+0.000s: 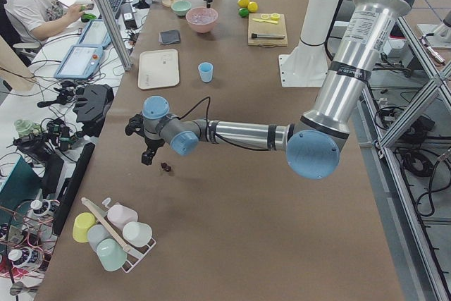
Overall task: Put ice and cherries in cup
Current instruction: 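Withdraw the right arm to rest while the left gripper reaches toward the cherries, then lower the left gripper onto the dark cherries and grasp them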
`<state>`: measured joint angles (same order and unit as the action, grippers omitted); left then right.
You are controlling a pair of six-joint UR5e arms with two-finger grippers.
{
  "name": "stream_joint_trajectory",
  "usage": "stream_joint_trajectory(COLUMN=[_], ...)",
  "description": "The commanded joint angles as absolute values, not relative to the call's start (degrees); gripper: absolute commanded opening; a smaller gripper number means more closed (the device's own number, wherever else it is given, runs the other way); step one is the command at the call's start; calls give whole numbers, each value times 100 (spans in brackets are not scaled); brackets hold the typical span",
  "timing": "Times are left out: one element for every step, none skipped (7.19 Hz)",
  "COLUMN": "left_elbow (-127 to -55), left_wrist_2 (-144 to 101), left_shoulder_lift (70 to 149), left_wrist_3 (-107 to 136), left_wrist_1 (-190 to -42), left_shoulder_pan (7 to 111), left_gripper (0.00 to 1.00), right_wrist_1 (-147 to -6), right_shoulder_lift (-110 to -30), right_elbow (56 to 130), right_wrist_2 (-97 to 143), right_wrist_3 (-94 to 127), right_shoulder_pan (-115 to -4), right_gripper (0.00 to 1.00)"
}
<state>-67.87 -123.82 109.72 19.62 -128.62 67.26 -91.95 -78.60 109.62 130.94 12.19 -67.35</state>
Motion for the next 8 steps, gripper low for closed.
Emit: stream_joint_trajectory(left_elbow=[-6628,-6610,-6488,-6417,-6407,-6407,-6407,-6407], left_wrist_2=[-12139,-11816,-11743,-11733,-11733,-11733,-11725,-11725], left_shoulder_lift=[10995,11030,11074,11031,11022,11004,10969,10934], left_wrist_3=[2143,2310,2390,2391,2391,2391,2382,2373], left_wrist_1=[-12893,-12894,-12911,-13024,-13043,-13052,-13052,-13130], left_shoulder_pan=[6479,6243,6197,6196,6214,6214,6214,6231], left_gripper=[97,97,97,97,97,89,83,69], right_wrist_1=[-9193,-9185,-9185,-9185,-9185,-9185,-9185,-9019], right_shoulder_lift=[-8559,-8604,-8604,-8613,-8613,-8665,-8718,-8780], right_elbow=[10978,10986,11004,11013,11039,11048,11091,11057], right_wrist_2=[13412,13403,13403,13386,13377,13368,13368,13351], right_wrist_3=[-190,-228,-229,-229,-229,-220,-220,-211], right_shoulder_pan=[-7487,-7506,-7506,-7506,-7515,-7515,-7515,-7506], right_gripper=[99,99,99,99,99,99,99,99])
